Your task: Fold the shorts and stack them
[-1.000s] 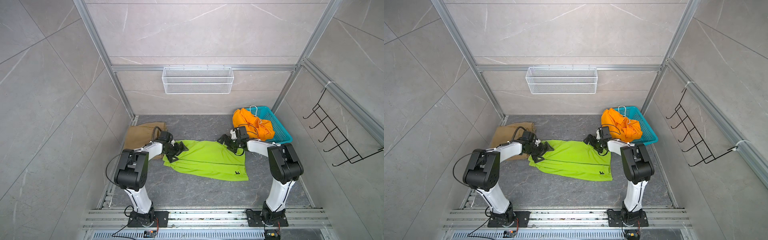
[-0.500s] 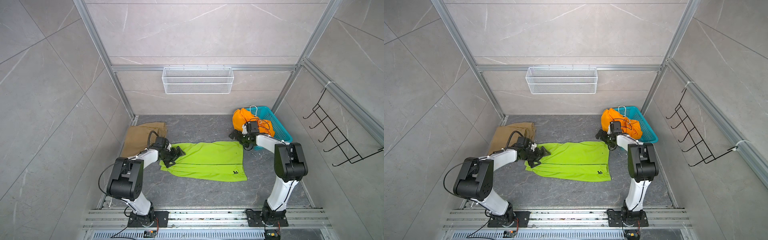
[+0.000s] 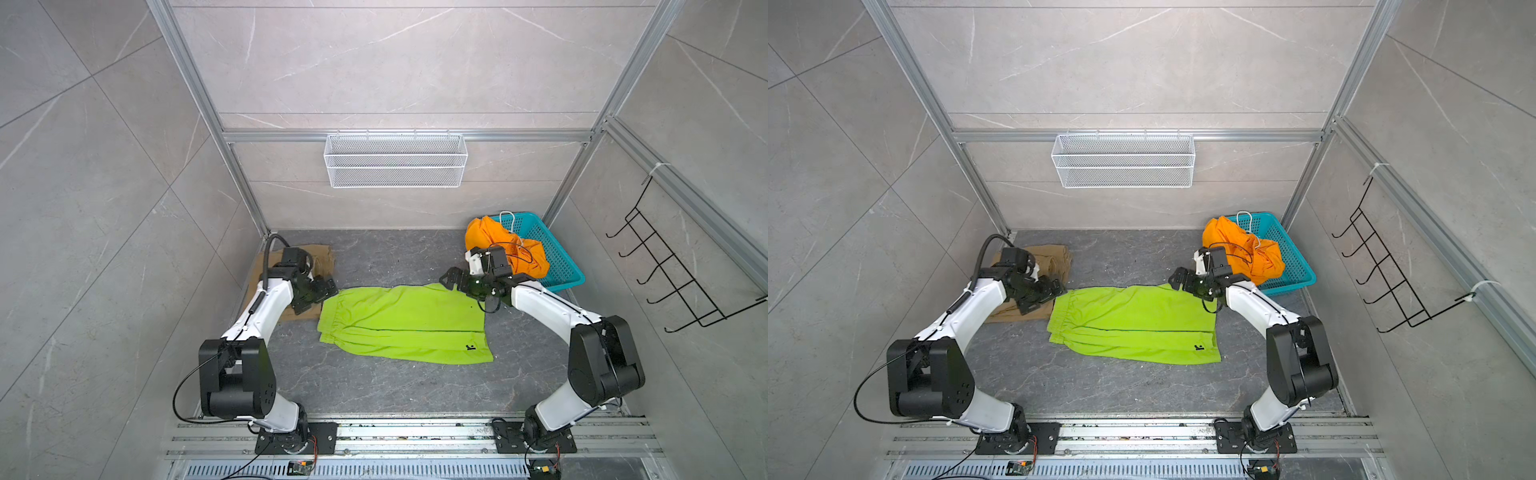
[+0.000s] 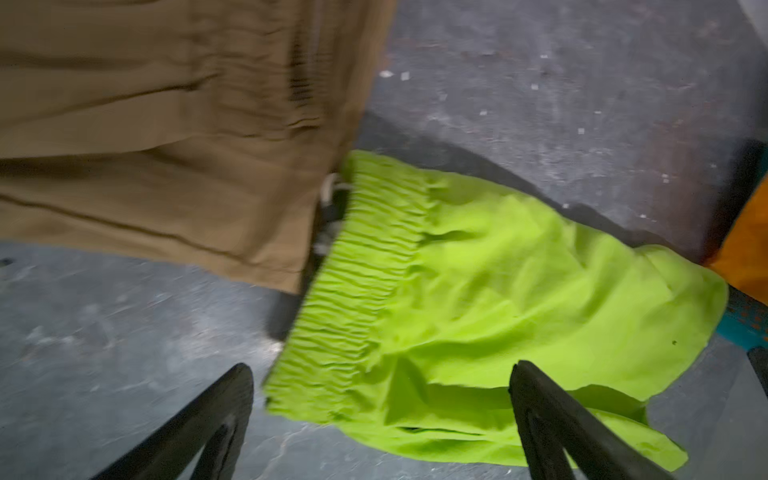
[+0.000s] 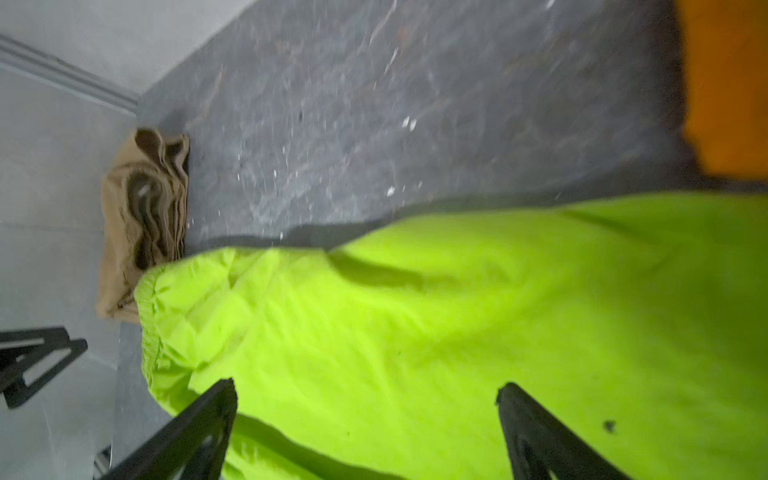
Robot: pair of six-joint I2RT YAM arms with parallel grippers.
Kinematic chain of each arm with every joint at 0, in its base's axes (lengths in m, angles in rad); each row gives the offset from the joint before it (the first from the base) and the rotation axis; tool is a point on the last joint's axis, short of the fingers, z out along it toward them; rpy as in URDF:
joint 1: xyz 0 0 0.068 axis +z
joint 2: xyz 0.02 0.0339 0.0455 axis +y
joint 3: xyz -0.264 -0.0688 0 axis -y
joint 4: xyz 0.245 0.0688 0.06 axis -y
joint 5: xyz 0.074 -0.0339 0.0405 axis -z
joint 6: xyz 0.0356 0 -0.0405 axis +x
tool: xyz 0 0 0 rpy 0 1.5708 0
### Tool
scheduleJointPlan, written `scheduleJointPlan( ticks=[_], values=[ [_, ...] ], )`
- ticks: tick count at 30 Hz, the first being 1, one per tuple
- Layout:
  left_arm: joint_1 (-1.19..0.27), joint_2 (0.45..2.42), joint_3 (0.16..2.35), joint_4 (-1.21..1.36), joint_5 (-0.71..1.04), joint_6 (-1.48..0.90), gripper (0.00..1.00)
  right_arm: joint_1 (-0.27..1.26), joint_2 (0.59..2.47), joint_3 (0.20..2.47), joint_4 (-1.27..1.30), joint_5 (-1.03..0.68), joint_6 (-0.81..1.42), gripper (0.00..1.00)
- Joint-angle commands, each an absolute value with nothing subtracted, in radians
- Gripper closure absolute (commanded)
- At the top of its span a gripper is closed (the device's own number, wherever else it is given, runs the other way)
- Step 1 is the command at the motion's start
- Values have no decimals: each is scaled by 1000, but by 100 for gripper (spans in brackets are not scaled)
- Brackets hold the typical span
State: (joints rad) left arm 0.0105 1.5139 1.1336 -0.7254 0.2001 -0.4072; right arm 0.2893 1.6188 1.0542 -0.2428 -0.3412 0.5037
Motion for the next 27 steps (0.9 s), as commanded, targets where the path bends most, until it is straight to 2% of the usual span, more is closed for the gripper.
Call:
scheduleJointPlan(
  ticks=[1,7,19,21,25,27],
  values=[
    [27,1503,1078,-802,228,-343,4,290,1611,973,-272,-341,497,0],
    [26,1561,1009,-732,361,-378,9,291,1626,924,-275,-321,474,0],
    [-33,1677,1002,-720,407,-381,14,268,1635,887,-262,-317,482,0],
    [-46,1678,1003,-723,397,-380,19,259,1636,881,-256,-319,483,0],
    [-85,1684,1006,-737,365,-377,40,235,1655,873,-236,-339,491,0],
    [-102,1687,1003,-741,344,-379,46,224,1667,874,-229,-353,496,0]
  ],
)
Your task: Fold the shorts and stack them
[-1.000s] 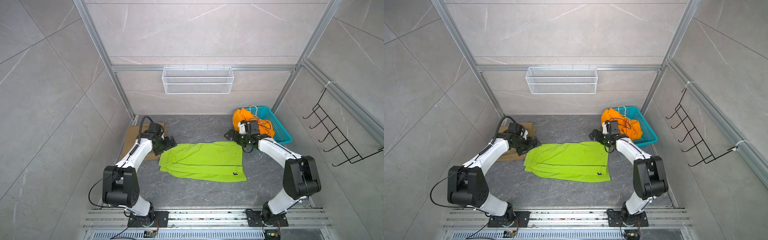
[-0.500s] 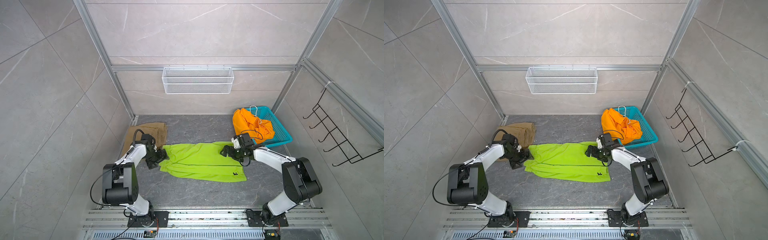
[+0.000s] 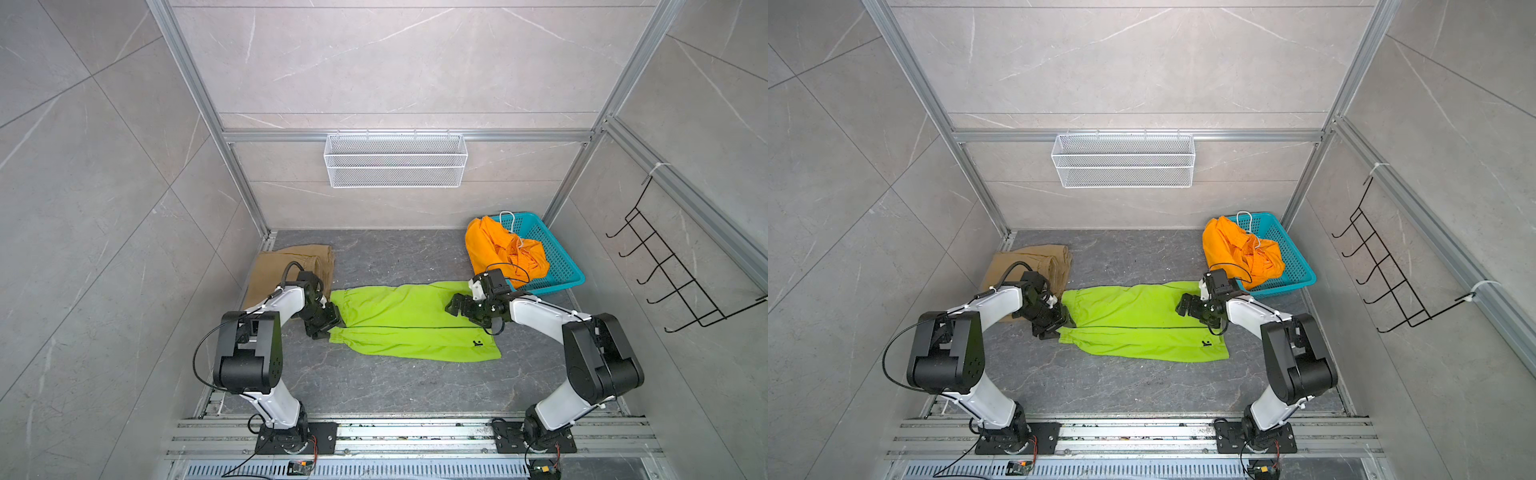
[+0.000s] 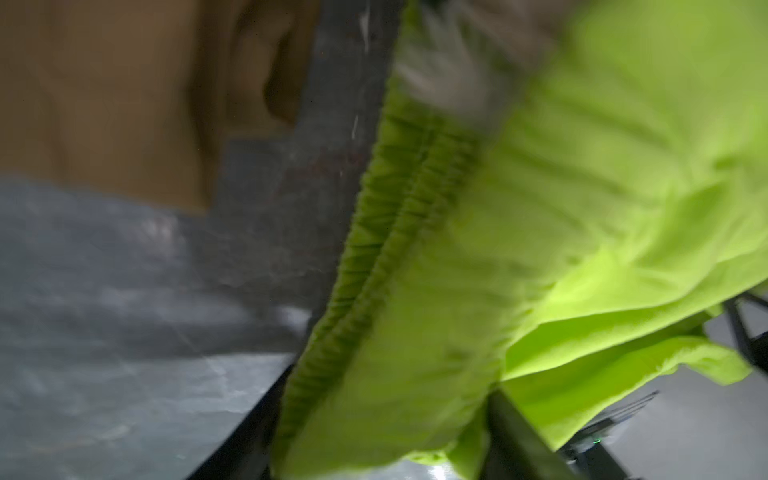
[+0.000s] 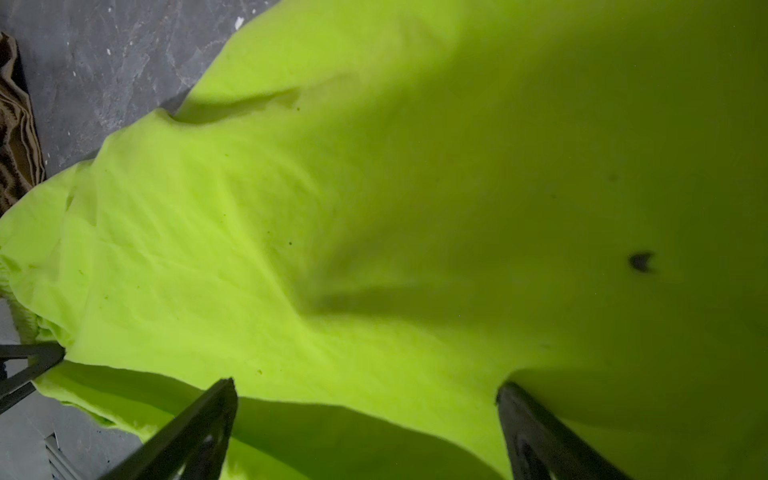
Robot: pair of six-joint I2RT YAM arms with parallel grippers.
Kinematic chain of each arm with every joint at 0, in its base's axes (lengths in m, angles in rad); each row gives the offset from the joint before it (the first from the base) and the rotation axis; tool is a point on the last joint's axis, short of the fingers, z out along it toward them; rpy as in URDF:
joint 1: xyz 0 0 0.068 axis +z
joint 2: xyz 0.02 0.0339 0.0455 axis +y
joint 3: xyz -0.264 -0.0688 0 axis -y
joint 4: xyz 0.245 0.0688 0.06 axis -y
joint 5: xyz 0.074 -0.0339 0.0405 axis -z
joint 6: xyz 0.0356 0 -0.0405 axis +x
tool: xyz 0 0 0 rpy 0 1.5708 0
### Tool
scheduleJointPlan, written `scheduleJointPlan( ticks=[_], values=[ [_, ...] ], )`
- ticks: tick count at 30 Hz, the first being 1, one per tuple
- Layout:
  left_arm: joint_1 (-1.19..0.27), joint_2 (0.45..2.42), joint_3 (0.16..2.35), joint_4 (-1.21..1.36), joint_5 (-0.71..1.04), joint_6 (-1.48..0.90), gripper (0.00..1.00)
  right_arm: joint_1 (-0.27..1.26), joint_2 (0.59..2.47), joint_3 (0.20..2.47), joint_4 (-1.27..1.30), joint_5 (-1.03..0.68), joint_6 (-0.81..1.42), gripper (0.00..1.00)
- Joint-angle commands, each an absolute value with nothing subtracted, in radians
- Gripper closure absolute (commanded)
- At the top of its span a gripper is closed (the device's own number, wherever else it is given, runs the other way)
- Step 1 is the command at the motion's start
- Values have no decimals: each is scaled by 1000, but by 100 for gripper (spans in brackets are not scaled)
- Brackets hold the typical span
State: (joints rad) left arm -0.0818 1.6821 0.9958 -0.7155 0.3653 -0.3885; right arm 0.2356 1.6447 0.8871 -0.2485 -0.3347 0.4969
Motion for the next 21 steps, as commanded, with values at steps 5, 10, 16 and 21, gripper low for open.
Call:
scheduleJointPlan(
  ticks=[5,10,16,21],
  values=[
    [-157,1707,1006,-740,303,-393,53,210,1686,891,-225,-362,496,0],
    [-189,1749,1027,-754,272,-409,45,207,1692,906,-229,-362,495,0],
    [-190,1712,1089,-827,208,-383,33,201,1701,911,-233,-362,488,0],
    [-189,1732,1110,-856,168,-364,24,198,1705,906,-226,-365,491,0]
  ],
)
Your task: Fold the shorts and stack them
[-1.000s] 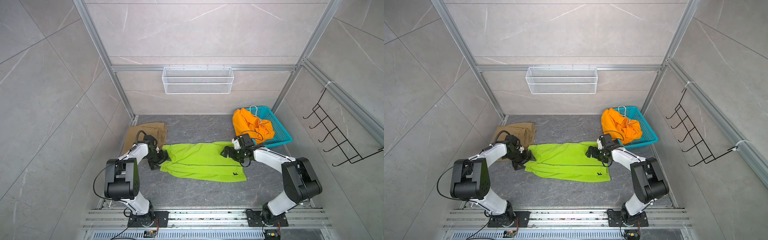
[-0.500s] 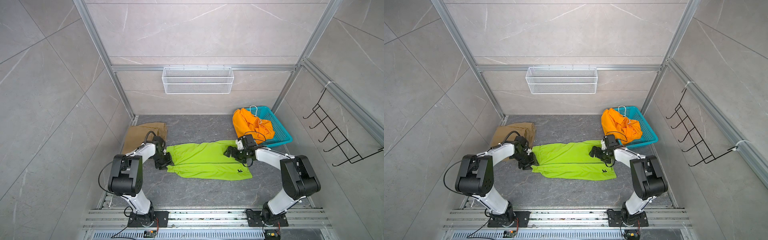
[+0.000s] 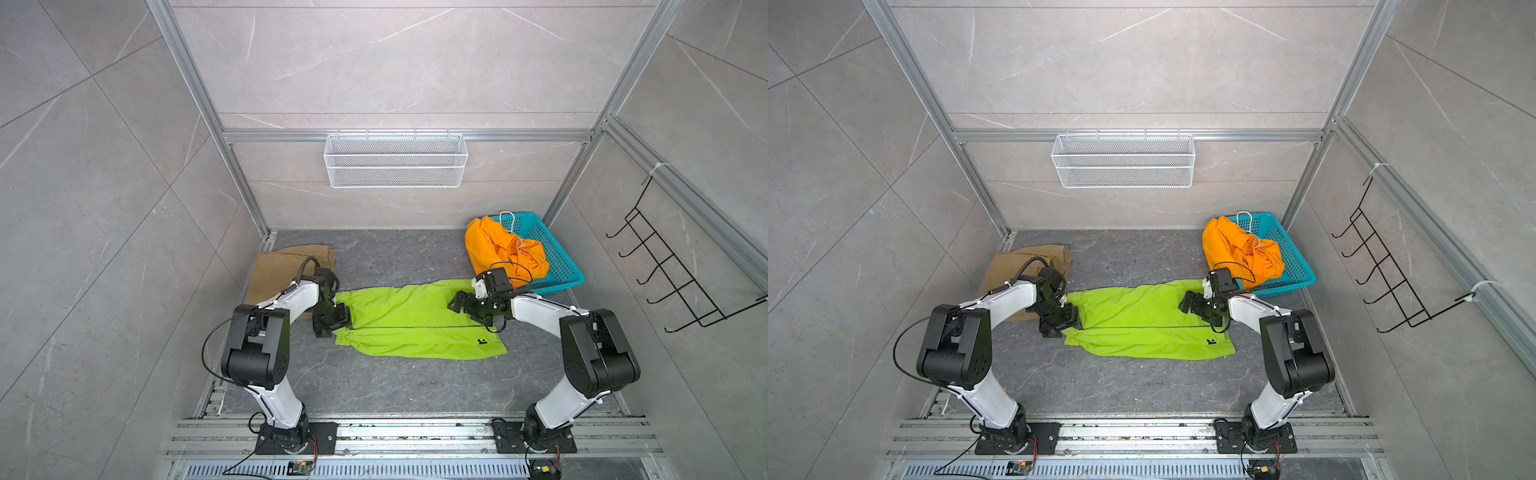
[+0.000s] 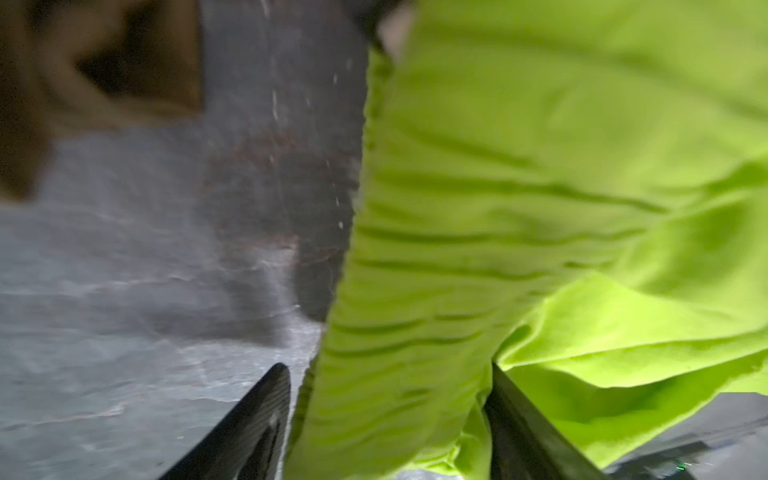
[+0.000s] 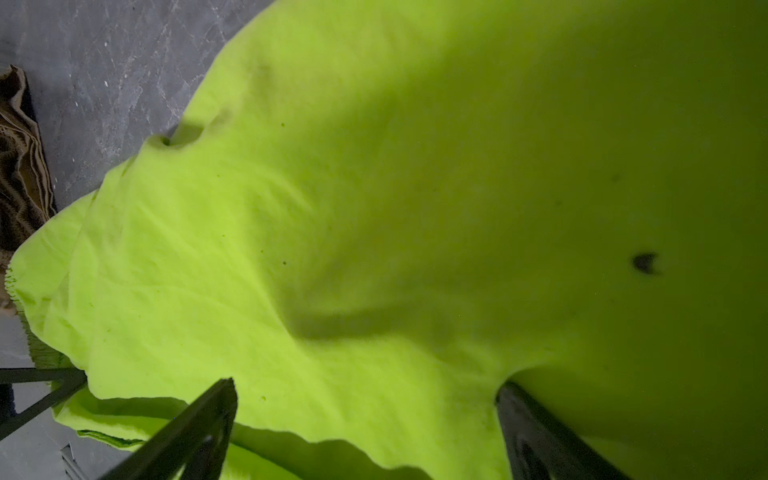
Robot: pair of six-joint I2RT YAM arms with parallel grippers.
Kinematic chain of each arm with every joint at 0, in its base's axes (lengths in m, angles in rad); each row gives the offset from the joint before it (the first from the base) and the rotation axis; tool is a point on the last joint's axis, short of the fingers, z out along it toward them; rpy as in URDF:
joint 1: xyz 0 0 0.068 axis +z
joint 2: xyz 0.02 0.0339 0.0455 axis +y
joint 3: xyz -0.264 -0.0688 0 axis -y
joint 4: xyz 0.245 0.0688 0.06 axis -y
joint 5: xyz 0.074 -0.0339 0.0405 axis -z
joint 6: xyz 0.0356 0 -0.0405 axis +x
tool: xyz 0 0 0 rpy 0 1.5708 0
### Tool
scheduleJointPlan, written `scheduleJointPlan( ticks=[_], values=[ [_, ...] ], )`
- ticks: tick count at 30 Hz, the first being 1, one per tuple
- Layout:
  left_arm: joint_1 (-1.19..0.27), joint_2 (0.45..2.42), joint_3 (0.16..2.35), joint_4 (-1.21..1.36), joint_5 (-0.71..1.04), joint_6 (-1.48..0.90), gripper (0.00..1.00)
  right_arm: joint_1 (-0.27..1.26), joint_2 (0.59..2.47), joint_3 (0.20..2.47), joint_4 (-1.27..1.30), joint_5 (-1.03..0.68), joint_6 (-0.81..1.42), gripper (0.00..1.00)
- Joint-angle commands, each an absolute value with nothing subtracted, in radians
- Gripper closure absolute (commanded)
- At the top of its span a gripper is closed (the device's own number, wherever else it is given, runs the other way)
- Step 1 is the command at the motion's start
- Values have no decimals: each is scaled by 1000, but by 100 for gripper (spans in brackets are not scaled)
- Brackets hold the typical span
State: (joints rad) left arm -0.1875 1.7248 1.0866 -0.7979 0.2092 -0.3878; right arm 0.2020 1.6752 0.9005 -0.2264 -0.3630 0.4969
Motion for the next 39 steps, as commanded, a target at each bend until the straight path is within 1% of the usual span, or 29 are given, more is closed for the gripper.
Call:
scheduleJointPlan(
  ticks=[1,3,8,9,10,12,14,16,18,19,23,27,32,37,39],
  values=[
    [-190,1739,1105,-843,175,-370,22,198,1706,904,-223,-367,492,0],
    [-196,1761,1107,-830,194,-380,21,198,1709,903,-218,-368,494,0],
    [-232,1813,1137,-825,178,-392,21,196,1706,903,-218,-371,493,0],
    [-239,1821,1141,-819,179,-396,22,195,1704,903,-218,-371,492,0],
    [-245,1827,1144,-811,177,-399,25,195,1705,903,-218,-372,492,0],
    [-258,1847,1149,-803,171,-401,37,194,1705,902,-216,-374,494,0],
    [-278,1862,1148,-796,149,-401,57,192,1706,903,-213,-374,494,0],
    [-302,1872,1141,-784,104,-402,71,190,1709,904,-211,-376,491,0],
    [-316,1881,1138,-778,81,-407,88,186,1713,906,-209,-377,492,0],
    [-323,1885,1141,-778,69,-408,94,186,1716,906,-207,-377,492,0],
    [-328,1877,1176,-783,84,-418,100,178,1738,924,-203,-375,497,0],
    [-329,1868,1289,-823,110,-427,100,169,1817,1019,-247,-328,501,0],
    [-317,1916,1465,-895,82,-404,100,167,1917,1135,-276,-314,522,0],
    [-241,1933,1580,-954,37,-360,100,167,2004,1242,-303,-324,534,0],
    [-223,1930,1634,-997,2,-332,100,169,2005,1277,-317,-334,535,0]
  ],
)
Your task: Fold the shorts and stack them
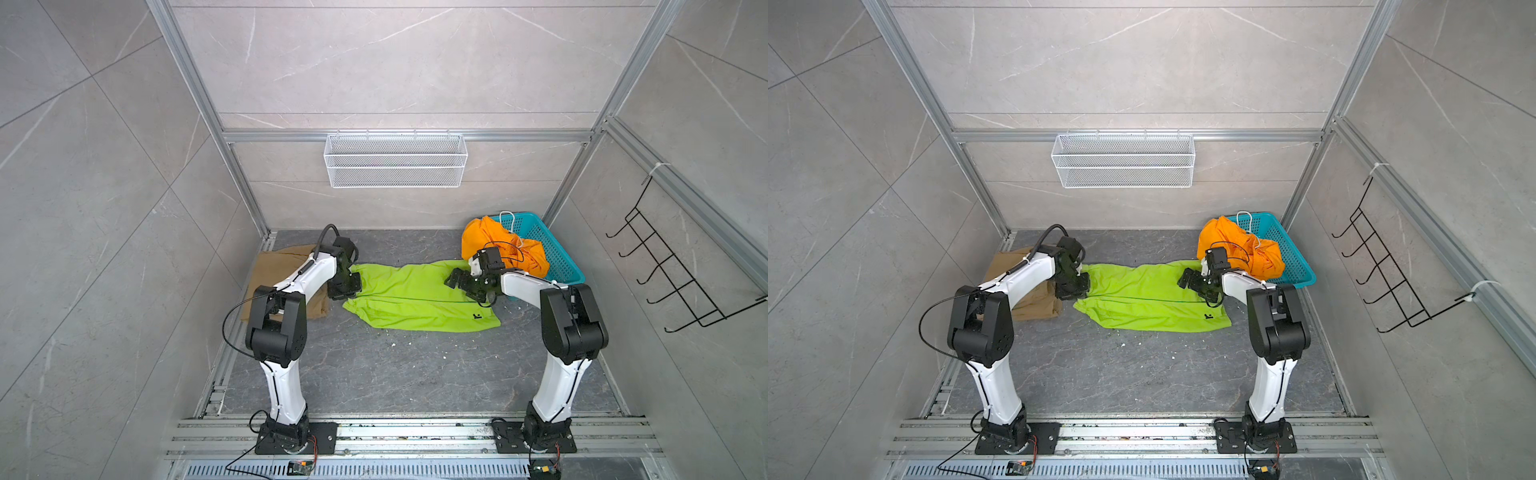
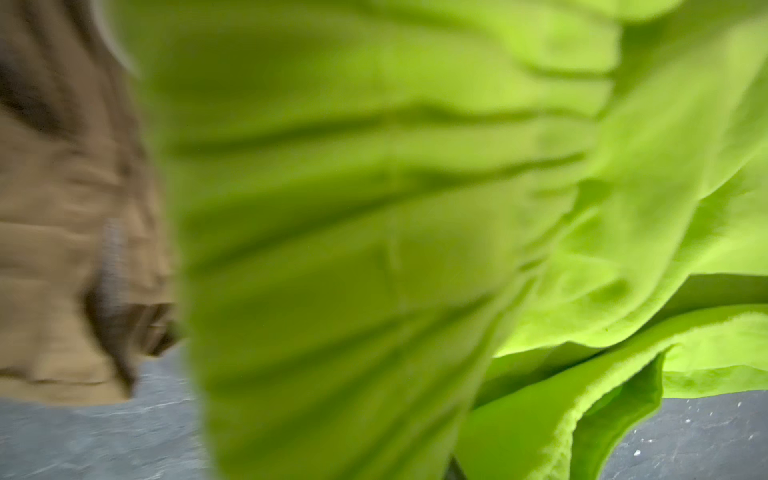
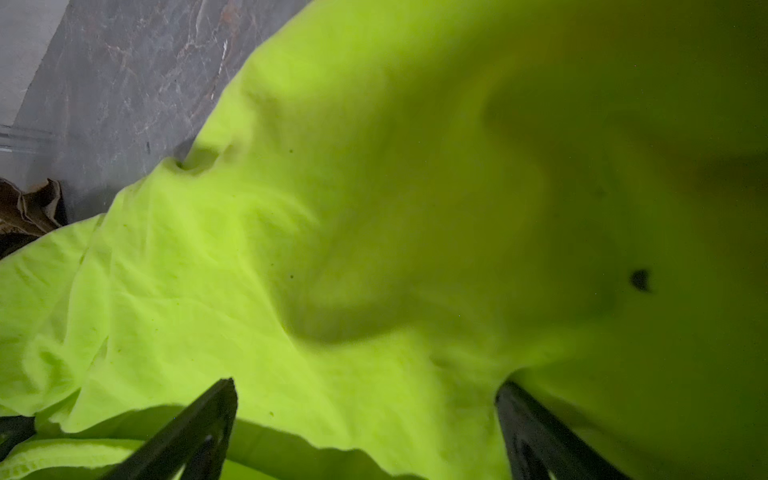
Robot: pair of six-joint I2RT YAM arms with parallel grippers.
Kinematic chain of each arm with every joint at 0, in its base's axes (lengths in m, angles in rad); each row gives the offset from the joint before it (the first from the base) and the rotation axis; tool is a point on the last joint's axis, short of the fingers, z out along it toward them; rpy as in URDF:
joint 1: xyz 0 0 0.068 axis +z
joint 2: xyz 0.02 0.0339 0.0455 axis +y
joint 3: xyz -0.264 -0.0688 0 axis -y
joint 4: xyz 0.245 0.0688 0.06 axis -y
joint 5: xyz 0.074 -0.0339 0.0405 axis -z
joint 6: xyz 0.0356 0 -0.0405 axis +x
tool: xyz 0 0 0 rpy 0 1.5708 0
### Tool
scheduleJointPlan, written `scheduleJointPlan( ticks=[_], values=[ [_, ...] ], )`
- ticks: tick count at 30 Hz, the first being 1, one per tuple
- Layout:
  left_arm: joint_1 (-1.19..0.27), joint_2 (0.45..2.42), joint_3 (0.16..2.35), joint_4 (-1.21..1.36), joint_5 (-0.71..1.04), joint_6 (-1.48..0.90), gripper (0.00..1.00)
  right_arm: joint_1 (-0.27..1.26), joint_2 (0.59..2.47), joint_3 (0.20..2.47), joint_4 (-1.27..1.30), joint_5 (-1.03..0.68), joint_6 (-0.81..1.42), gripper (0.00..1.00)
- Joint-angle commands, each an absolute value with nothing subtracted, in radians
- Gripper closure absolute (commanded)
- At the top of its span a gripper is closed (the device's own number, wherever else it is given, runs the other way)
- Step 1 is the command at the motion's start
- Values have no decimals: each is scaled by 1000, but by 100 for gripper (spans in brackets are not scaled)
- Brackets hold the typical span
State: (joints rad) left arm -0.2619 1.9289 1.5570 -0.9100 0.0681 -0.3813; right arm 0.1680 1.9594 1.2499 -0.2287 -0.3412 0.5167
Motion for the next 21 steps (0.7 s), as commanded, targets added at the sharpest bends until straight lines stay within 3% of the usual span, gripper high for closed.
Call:
scheduleJointPlan(
  ticks=[1,6,10,16,21],
  values=[
    [-216,1931,1665,-1022,-9,-318,100,171,1989,1288,-324,-335,539,0],
    [-215,1934,1782,-1096,-20,-273,100,214,1856,1330,-341,-327,606,0],
    [-224,1953,1848,-1136,0,-266,100,347,1814,1324,-258,-285,766,0],
    [-235,1935,1859,-1156,1,-269,100,540,1951,1395,-99,-250,981,0],
    [-236,1907,1868,-1184,-47,-243,100,643,2083,1486,-83,-186,1025,0]
  ],
)
